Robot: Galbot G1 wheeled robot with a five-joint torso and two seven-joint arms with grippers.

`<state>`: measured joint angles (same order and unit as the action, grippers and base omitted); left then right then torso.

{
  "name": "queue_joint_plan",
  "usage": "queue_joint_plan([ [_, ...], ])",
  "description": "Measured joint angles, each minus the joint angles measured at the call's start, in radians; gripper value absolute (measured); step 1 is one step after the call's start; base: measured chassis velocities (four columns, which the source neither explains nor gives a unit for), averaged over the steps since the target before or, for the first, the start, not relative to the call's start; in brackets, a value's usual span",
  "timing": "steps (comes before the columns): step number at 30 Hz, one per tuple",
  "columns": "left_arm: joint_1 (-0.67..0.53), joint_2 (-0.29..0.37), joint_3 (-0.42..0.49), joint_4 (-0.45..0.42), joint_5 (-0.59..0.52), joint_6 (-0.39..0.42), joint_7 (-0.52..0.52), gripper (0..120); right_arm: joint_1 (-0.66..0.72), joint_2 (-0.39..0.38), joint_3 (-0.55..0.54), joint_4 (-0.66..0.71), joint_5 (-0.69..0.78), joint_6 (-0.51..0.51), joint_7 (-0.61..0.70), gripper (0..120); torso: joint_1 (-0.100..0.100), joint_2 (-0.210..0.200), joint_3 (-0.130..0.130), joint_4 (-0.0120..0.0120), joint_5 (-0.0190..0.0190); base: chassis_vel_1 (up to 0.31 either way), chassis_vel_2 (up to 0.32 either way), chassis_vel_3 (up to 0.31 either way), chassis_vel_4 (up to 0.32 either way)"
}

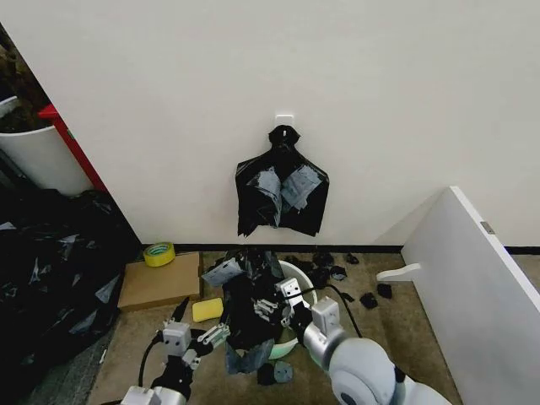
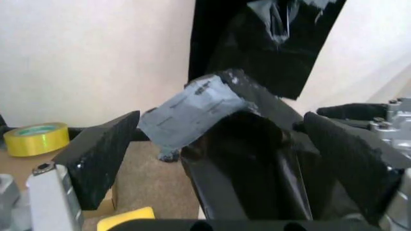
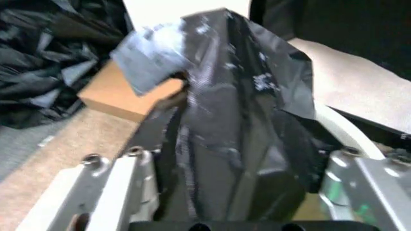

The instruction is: Place the garbage bag over the trash bin.

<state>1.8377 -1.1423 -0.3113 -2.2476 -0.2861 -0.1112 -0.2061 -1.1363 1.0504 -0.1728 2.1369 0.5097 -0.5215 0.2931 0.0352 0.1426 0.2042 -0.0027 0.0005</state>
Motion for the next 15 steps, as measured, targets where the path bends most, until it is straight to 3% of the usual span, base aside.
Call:
queue_joint_plan([
  [1, -0.002, 0.0, 0.001, 0.001, 0.001, 0.002, -0.001, 100, 0.001, 0.0, 0.0, -0.001, 0.0, -0.001, 0.0, 50, 0.0, 0.0, 0.0, 0.0, 0.0, 0.0, 0.0, 0.0, 0.0],
  [3, -0.02, 0.006, 0.021, 0.01, 0.009, 0.033, -0.019, 99, 0.011, -0.001, -0.006, -0.013, -0.002, -0.028, 0.01, 37, 0.0, 0.0, 0.0, 0.0, 0.0, 0.0, 0.0, 0.0, 0.0],
  [5, -0.023, 0.008, 0.024, 0.012, 0.009, 0.038, -0.022, 99, 0.012, -0.001, -0.008, -0.015, -0.002, -0.03, 0.01, 36, 0.0, 0.0, 0.0, 0.0, 0.0, 0.0, 0.0, 0.0, 0.0],
  [11, -0.055, 0.025, 0.051, 0.027, 0.006, 0.111, -0.062, 100, 0.031, 0.005, -0.018, -0.028, 0.035, -0.047, 0.023, 8, 0.0, 0.0, 0.0, 0.0001, 0.0002, 0.0, 0.0, 0.0, 0.0],
  [15, -0.074, 0.033, 0.067, 0.045, -0.011, 0.14, -0.075, 100, 0.039, 0.007, -0.019, -0.033, 0.048, -0.047, 0.03, 0, 0.0, 0.0, 0.0, 0.0001, 0.0002, 0.0, 0.0, 0.0, 0.0],
])
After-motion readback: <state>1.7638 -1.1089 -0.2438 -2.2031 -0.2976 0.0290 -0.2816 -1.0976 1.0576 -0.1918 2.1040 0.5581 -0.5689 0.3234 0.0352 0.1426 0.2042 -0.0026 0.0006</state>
